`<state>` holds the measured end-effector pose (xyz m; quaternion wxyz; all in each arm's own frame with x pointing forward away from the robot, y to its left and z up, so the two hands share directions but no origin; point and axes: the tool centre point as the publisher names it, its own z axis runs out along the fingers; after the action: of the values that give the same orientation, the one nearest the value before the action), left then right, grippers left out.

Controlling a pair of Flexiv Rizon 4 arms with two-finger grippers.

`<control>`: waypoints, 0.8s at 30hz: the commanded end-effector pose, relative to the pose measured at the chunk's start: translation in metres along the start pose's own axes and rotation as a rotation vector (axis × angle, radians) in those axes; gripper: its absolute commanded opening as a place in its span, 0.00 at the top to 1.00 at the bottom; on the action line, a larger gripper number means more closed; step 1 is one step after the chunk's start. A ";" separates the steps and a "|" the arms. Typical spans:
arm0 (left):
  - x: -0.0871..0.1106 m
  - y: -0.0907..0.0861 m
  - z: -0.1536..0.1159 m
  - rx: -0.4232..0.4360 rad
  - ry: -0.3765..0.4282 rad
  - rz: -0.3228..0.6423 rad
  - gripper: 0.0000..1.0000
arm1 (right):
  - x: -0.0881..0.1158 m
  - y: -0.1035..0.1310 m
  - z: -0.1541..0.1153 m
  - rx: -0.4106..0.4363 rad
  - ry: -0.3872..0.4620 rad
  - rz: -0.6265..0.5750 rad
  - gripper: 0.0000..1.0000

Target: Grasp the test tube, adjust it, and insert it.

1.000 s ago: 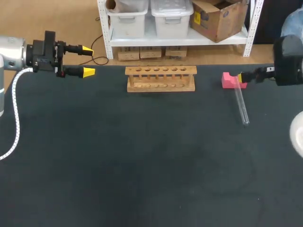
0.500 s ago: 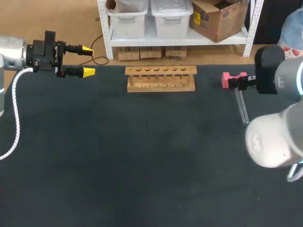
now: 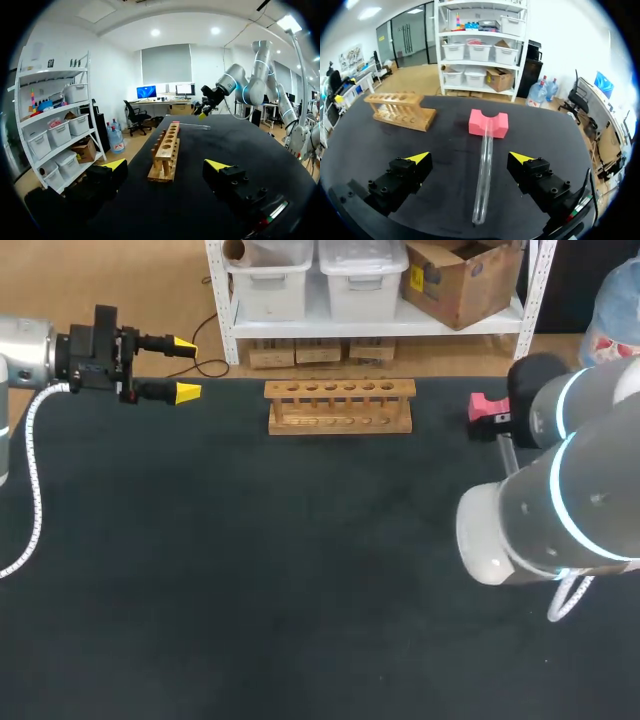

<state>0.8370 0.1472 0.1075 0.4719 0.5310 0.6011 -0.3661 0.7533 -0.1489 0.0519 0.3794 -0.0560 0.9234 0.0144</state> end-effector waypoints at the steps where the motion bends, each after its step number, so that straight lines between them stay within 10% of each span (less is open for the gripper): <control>1: 0.001 0.001 0.000 0.001 -0.001 0.001 0.00 | 0.000 0.001 0.011 0.499 0.021 -0.005 0.00; 14: 0.001 0.001 0.000 0.001 -0.001 0.001 0.00 | 0.011 -0.009 0.034 0.503 0.063 -0.018 0.00; 24: 0.001 0.001 0.000 0.001 -0.001 0.001 0.00 | 0.009 -0.011 0.045 0.333 0.065 -0.007 0.00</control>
<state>0.8371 0.1471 0.1076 0.4719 0.5310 0.6011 -0.3661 0.7768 -0.1588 0.0151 0.3526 -0.0077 0.9293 -0.1100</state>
